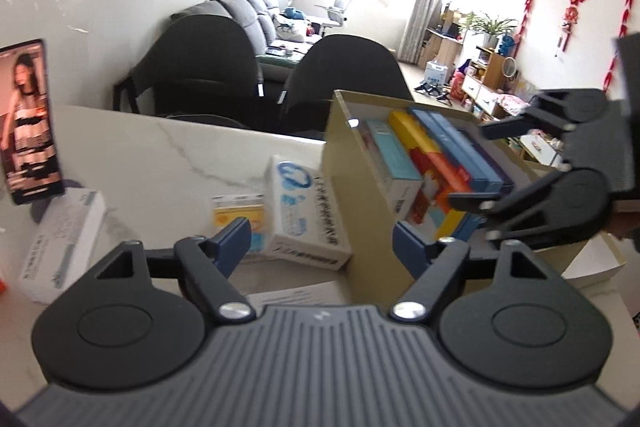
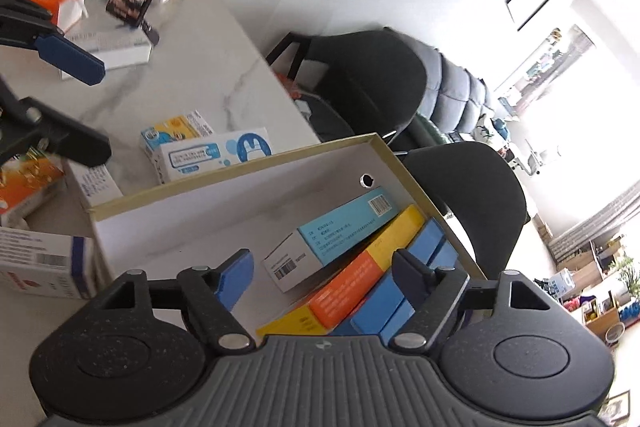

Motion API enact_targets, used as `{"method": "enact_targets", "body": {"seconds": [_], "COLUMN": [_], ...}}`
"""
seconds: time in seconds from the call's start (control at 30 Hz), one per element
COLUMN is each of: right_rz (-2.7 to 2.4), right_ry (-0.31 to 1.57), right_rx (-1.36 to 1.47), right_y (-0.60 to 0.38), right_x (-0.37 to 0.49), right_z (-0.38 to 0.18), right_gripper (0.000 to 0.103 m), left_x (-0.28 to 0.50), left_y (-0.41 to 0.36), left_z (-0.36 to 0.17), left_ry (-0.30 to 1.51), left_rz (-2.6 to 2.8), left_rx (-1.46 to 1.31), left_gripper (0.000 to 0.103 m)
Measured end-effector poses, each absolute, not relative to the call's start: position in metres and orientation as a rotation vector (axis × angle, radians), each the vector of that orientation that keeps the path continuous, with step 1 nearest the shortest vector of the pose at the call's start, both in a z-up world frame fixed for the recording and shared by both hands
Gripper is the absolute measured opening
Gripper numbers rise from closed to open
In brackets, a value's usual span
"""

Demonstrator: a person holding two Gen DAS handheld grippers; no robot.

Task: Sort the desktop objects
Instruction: 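Move the open left tool to the white medicine box on the table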

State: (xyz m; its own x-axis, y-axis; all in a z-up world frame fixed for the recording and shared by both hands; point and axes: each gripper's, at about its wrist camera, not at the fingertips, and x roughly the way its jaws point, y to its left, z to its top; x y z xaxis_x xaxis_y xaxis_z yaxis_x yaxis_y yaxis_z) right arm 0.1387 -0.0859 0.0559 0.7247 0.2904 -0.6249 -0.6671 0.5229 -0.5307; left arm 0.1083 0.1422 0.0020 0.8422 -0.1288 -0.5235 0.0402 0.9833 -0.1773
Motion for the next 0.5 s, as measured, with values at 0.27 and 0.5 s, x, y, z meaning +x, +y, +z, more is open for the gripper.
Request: {"method": "enact_targets", "body": {"seconds": [0.27, 0.5], "right_rz": [0.558, 0.531], "right_ry": [0.441, 0.405], "right_rx": [-0.708, -0.563], "right_y": [-0.105, -0.119], "right_x": [0.101, 0.066], "right_z": [0.066, 0.063], "right_gripper": [0.089, 0.097], "left_x": [0.084, 0.069], "left_y": [0.180, 0.219], "left_z": [-0.010, -0.021], "left_ry": [0.563, 0.564], "left_rz": [-0.025, 0.075], "left_rx": [-0.174, -0.184], "left_gripper": [0.100, 0.103]}}
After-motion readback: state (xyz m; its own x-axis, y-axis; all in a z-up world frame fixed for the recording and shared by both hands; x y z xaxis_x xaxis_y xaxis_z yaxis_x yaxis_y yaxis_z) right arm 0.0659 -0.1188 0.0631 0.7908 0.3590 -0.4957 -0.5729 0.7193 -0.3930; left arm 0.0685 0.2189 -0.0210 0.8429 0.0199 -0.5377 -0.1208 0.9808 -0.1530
